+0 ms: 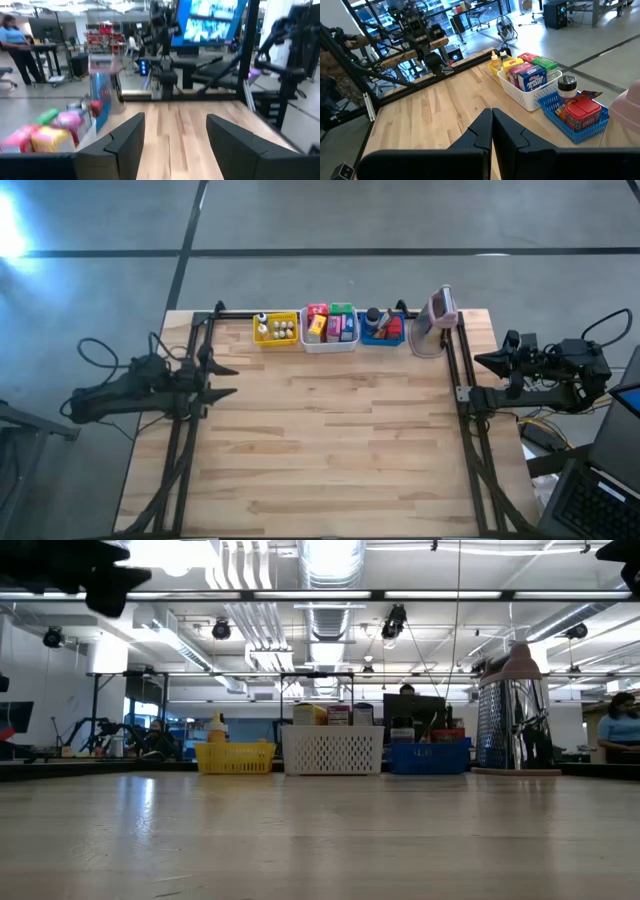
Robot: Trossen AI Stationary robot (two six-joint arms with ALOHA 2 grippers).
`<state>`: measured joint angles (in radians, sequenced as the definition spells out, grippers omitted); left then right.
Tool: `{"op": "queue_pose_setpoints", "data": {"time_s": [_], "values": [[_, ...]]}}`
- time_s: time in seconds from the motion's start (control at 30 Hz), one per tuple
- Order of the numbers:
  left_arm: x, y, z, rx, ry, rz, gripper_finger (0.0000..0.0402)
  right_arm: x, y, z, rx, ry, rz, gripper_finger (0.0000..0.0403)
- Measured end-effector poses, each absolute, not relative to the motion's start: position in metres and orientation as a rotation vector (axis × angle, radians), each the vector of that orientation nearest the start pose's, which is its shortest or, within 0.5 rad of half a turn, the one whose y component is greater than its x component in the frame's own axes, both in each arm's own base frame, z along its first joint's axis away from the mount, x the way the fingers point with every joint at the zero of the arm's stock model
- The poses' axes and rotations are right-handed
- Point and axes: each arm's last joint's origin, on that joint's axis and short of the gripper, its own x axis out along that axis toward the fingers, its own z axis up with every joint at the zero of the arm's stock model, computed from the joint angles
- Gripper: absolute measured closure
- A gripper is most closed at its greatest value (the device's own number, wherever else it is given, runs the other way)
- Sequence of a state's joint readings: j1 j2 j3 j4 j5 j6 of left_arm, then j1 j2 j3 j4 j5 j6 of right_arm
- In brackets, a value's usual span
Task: Pick & Place Kitchen Items
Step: Return to Home Position
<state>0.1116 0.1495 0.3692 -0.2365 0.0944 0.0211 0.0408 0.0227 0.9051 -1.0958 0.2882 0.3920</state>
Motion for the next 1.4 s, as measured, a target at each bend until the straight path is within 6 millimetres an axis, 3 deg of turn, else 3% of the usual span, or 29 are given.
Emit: {"op": "queue_pose_setpoints", "data": {"time_s": [0.17,0.23,0.47,0.57,0.77,1.4], "values": [[0.071,0.005,0.232,0.033,-0.018,0.015,0.0183,-0.041,-0.010,0.317,0.353,0.160,-0.285,0.0394],[0.074,0.005,0.218,0.023,0.066,0.008,0.0183,-0.041,-0.010,0.317,0.354,0.160,-0.284,0.0394],[0.080,0.001,0.200,0.066,0.120,-0.054,0.0183,-0.041,-0.010,0.317,0.353,0.159,-0.286,0.0394],[0.085,0.000,0.197,0.070,0.058,-0.060,0.0183,-0.041,-0.010,0.317,0.353,0.160,-0.286,0.0394],[0.097,0.000,0.170,0.077,-0.024,-0.056,0.0183,-0.041,-0.010,0.317,0.353,0.159,-0.286,0.0394],[0.098,0.001,0.168,0.071,-0.020,-0.030,0.0183,-0.040,-0.010,0.316,0.353,0.163,-0.285,0.0394]]}}
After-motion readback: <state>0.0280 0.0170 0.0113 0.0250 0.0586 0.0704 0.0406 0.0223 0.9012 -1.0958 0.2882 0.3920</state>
